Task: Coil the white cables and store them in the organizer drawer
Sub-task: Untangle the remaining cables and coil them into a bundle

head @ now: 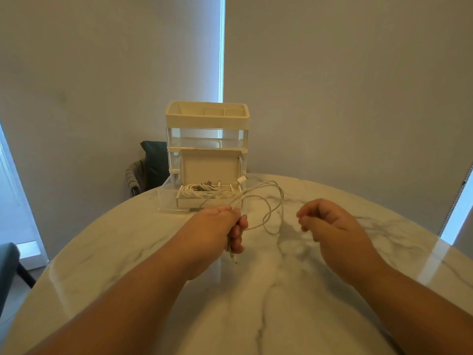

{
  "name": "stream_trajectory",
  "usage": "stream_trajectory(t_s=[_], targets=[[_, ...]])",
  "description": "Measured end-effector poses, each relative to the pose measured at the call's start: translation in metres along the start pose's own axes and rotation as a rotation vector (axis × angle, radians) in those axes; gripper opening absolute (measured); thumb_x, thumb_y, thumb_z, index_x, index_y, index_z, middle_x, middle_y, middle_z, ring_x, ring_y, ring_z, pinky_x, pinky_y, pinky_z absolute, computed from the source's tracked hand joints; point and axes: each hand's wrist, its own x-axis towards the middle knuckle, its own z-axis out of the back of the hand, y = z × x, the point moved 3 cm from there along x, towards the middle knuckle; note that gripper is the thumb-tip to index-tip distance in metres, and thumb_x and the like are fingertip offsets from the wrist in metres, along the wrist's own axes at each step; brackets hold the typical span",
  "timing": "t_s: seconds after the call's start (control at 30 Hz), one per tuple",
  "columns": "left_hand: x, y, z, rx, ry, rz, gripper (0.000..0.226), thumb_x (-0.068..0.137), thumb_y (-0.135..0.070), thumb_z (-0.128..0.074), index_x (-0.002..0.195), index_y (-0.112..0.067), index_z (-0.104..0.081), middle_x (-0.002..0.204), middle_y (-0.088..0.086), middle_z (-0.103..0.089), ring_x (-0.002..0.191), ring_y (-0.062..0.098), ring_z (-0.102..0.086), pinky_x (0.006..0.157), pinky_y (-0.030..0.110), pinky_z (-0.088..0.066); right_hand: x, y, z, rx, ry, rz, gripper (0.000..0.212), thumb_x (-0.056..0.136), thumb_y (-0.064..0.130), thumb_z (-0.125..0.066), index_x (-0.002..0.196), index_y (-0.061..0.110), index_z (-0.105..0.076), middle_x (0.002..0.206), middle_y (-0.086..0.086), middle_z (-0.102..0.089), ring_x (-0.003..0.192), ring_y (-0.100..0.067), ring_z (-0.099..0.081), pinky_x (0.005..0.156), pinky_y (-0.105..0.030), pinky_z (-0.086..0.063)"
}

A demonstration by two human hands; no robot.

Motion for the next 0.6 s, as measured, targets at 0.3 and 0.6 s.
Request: stream_trajectory(t_s=[0.3, 0.6], targets=[[-0.007, 0.004, -0.013, -0.094, 0.185, 0.040, 0.032, 0.098, -0.009, -0.040, 0.070, -0.007, -0.057, 0.058, 0.007, -0.038, 0.050, 0.018, -0.040, 0.051, 0.029, -0.046, -0.007, 0.001, -0.026, 0.193, 0.131, 0.044, 0.032, 0.096, 0.018, -0.057, 0.120, 0.038, -0.064, 0.110, 0.007, -0.069, 0.103, -0.012, -0.065, 0.085, -0.033, -0.052], [-0.013, 0.012, -0.021, -0.154, 0.379, 0.139, 0.039, 0.095, -0.012, -0.043, 0.059, -0.010, -0.057, 0.056, 0.005, -0.033, 0.048, 0.016, -0.035, 0.052, 0.030, -0.039, -0.008, 0.000, -0.031, 0.651, 0.375, -0.194, 0.042, 0.095, 0.035, -0.039, 0.124, 0.020, -0.065, 0.106, -0.019, -0.071, 0.094, -0.031, -0.066, 0.080, -0.044, -0.049]])
